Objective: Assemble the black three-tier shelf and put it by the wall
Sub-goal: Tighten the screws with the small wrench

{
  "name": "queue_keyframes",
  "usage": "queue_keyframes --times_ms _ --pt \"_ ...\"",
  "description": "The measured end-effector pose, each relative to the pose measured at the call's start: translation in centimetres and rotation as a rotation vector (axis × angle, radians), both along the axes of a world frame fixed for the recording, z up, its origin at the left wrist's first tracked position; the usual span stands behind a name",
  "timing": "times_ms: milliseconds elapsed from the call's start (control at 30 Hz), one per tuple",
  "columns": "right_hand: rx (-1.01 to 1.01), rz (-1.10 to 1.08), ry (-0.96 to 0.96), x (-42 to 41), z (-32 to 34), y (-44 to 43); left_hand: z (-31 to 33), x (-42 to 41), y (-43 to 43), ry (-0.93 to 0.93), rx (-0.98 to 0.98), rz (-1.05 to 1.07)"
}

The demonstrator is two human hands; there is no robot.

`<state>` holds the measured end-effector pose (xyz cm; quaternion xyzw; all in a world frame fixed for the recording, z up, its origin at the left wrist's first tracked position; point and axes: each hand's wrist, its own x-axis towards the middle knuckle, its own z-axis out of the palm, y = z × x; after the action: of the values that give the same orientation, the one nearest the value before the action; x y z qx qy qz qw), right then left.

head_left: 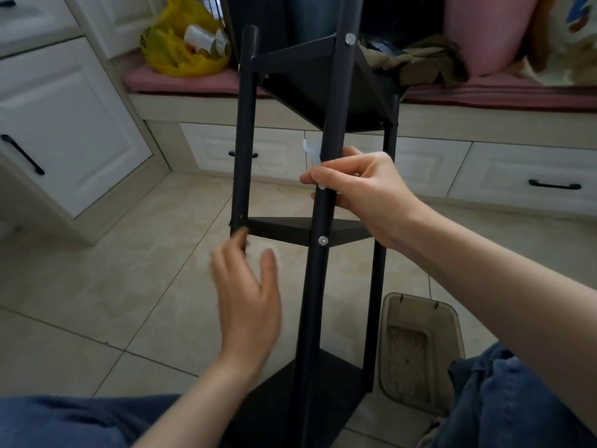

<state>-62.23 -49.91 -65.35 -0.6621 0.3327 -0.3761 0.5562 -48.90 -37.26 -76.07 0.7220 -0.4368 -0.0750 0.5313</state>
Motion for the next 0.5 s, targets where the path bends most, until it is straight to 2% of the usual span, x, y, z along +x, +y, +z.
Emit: queue_keyframes --times_ms 100,200,333,500 --pt "-0.013 -0.017 -0.015 0.2 0.1 0.1 -0.3 -3.1 1.4 0.133 0.062 -0.189" --pt "-0.018 -0.015 0.003 0.8 0.2 0.6 -0.4 -4.1 1.0 0.204 0.103 -0.265" --pt "-0.026 -0.002 0.009 1.6 0.4 1.0 -0.2 -3.9 0.4 0.272 0.057 -0.273" --pt "-0.060 -0.006 -0.013 2.1 1.1 0.9 -0.3 -3.3 -0.6 0.213 0.031 -0.250"
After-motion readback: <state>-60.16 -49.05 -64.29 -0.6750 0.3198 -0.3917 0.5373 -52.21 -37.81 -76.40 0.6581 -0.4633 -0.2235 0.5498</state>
